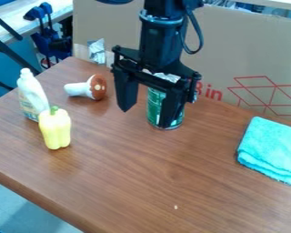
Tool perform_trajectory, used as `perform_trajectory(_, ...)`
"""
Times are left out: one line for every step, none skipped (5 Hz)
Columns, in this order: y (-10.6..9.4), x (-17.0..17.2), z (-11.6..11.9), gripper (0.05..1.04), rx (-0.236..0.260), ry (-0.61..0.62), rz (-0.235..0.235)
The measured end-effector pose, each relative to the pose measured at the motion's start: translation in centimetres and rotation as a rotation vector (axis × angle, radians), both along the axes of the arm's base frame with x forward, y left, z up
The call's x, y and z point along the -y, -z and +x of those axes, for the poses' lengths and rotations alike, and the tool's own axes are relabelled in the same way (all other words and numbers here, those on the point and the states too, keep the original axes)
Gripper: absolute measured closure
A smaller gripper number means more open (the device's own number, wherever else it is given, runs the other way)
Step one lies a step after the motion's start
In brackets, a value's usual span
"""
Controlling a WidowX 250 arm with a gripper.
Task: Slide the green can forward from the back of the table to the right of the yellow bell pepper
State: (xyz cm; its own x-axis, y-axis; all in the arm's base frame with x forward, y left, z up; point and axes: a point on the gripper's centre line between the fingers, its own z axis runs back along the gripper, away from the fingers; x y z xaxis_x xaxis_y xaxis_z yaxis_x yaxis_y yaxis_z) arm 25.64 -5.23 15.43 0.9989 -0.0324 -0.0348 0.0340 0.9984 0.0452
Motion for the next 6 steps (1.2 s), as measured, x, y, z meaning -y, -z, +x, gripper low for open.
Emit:
perform_trajectory(0.6, 0.0, -0.1, 0.083, -0.023, 0.003, 0.004)
perform_trajectory(-0.2, -1.1, 3.5, 0.083, 0.059, 0.025, -0.073)
perform_trajectory(-0.6, -2.0, 6.8, 0.083, 0.107, 0.023, -0.098)
perform_trajectory(-0.6, -1.9, 9.0, 0.083, 0.138, 0.007, -0.126)
perform_trajectory(0.3, -2.1, 10.7, 0.083, 0.171, -0.093, -0.11)
perform_trajectory(1.0, -1.5, 12.1, 0.083, 0.166, -0.11, -0.112)
